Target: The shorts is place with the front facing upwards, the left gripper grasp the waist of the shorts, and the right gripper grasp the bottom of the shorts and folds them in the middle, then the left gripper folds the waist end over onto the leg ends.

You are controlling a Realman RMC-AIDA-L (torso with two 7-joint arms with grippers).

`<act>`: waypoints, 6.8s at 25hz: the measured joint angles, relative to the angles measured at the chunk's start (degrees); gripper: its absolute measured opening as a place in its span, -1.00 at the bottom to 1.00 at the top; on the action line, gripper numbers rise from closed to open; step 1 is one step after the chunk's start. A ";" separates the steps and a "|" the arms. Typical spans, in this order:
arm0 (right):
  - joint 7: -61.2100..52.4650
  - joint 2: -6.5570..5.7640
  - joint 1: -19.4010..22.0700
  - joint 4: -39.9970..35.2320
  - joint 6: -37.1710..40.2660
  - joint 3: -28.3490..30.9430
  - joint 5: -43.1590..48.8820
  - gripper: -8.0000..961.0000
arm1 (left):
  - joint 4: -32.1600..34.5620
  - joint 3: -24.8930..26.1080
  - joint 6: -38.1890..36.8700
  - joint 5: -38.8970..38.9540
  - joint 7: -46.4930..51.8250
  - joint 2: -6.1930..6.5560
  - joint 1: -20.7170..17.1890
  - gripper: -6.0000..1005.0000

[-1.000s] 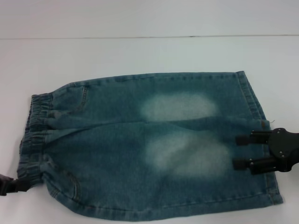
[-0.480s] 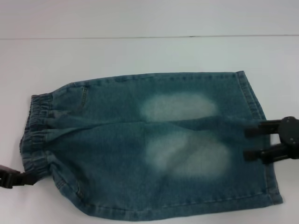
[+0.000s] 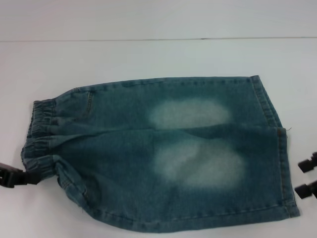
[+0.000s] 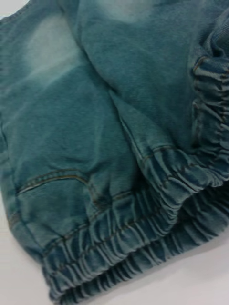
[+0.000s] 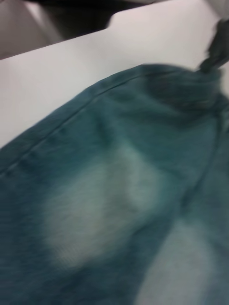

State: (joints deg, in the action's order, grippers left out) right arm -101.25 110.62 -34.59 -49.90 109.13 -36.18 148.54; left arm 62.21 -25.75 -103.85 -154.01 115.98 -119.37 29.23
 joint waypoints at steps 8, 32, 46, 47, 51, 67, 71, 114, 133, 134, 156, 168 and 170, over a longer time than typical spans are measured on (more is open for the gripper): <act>0.11 0.19 -0.94 0.93 0.49 -0.71 8.31 0.92 | 0.02 -0.11 -0.53 0.11 0.74 0.43 1.02 -0.92; -1.38 0.62 -5.64 13.89 -5.05 -5.92 10.53 0.80 | 0.04 -0.22 0.35 0.11 0.89 0.24 2.12 -0.89; -0.44 0.81 -6.65 14.87 -7.05 -3.94 9.02 0.74 | -0.07 -0.44 0.40 0.11 0.91 0.02 2.35 -0.88; -0.27 0.96 -6.67 14.88 -7.14 -4.09 9.01 0.70 | -0.07 -0.44 0.40 0.11 0.91 0.02 2.35 -0.88; 0.00 1.38 -6.67 14.90 -7.21 -4.50 8.98 0.52 | -0.07 -0.44 0.41 0.11 0.91 0.01 2.33 -0.87; -0.11 1.52 -6.41 14.84 -8.58 -3.96 8.95 -0.62 | -0.07 -0.44 -0.08 0.11 0.96 -0.16 2.48 -0.86; -0.05 1.70 -6.21 14.39 -8.49 -3.51 8.94 -0.79 | -0.18 -0.45 -0.99 0.11 2.67 0.19 3.06 -0.85; 12.22 4.98 -3.96 25.04 -48.35 9.31 -29.28 -0.84 | -5.78 -0.29 24.09 2.95 22.57 2.30 6.26 -0.81; 16.39 6.76 -7.39 27.76 -57.96 8.13 -32.19 -0.82 | -6.59 -4.20 30.69 2.77 21.97 1.51 6.20 -0.79; 16.39 6.76 -7.39 27.76 -57.96 8.13 -32.19 -0.82 | -6.61 -4.88 30.90 2.64 21.97 1.51 6.19 -0.78; 13.88 7.14 -8.69 29.90 -63.47 5.33 -32.06 0.01 | -7.00 -7.93 31.05 1.87 21.80 1.56 6.15 -0.31; 4.61 3.87 -7.92 28.41 -59.80 -3.14 -32.61 0.73 | -5.59 -7.61 26.85 2.60 21.83 1.36 6.32 0.60; 4.54 3.44 -6.92 27.11 -56.46 -2.18 -33.77 0.78 | -4.72 -7.15 24.99 3.52 21.81 1.54 6.03 0.65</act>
State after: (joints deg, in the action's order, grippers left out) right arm -96.71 114.06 -41.50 -22.79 52.68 -38.37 114.78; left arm 57.49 -32.90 -78.86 -150.49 137.79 -117.83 35.26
